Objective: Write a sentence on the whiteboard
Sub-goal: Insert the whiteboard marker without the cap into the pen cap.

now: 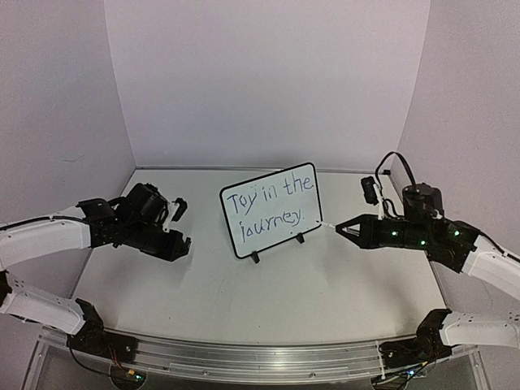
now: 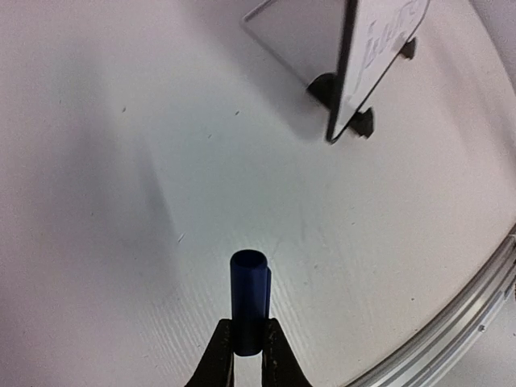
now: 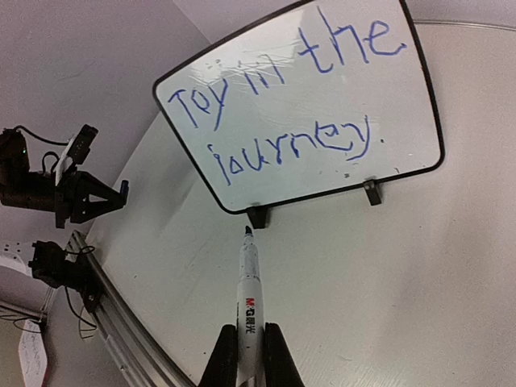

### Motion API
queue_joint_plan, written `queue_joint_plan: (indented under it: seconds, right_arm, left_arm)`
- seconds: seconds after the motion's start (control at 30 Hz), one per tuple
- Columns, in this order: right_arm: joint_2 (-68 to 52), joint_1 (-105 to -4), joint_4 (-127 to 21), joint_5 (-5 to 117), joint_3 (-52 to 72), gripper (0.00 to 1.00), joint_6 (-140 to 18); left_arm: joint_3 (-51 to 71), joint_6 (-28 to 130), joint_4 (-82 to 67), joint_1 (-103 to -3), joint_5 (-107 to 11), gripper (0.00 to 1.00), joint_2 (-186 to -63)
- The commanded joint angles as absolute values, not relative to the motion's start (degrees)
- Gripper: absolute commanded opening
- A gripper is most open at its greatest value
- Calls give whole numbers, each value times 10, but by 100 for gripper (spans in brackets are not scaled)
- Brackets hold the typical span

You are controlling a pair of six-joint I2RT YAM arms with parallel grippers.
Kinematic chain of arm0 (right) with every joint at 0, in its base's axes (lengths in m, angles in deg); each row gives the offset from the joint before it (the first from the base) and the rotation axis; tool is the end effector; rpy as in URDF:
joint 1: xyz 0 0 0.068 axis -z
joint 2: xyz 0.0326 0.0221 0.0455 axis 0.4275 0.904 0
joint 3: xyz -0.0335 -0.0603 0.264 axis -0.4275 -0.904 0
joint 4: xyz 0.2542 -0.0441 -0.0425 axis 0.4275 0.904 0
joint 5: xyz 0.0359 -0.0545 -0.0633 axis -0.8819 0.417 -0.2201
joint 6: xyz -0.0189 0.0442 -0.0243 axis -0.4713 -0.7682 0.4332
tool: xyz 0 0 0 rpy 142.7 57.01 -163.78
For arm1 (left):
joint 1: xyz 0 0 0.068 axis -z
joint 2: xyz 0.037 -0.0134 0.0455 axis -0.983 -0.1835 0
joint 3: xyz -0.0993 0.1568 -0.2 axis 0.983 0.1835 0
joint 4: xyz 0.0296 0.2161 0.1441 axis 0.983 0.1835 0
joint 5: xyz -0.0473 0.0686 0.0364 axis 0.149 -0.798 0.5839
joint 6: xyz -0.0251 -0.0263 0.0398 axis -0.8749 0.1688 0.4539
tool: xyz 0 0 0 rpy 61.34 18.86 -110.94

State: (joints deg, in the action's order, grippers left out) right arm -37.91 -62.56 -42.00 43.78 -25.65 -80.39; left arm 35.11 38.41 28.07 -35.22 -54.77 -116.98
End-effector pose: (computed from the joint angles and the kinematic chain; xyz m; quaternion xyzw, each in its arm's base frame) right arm 0.1560 0.1338 0.2883 -0.1752 0.8082 0.4074 0.3874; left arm 0.1672 -0.1638 0.2383 0.1719 0.9365 -0.1793 0.2474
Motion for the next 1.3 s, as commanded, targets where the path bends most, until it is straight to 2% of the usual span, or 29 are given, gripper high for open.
queue_joint_plan:
  seconds: [0.0,0.23,0.43,0.87,1.27]
  right_arm:
    - [-337,-624,-364,317,-182,0,-787]
    - [-227,-634,-321,146,-95,0,-777]
    - [-156,-661,-320,53,-55,0,-782]
    - [-75,-702,-326,6,-19,0,-793]
    - [-34,-721,-333,-15,-4,0,-796]
  left_arm:
    - [304,471,266,-348,-460,0,-1153]
    - [267,567,290,-316,-345,0,-1153]
    - [225,607,301,-254,-315,0,-1193]
    - [166,681,305,-202,-237,0,-1272]
    - [154,717,330,-178,-232,0,-1297]
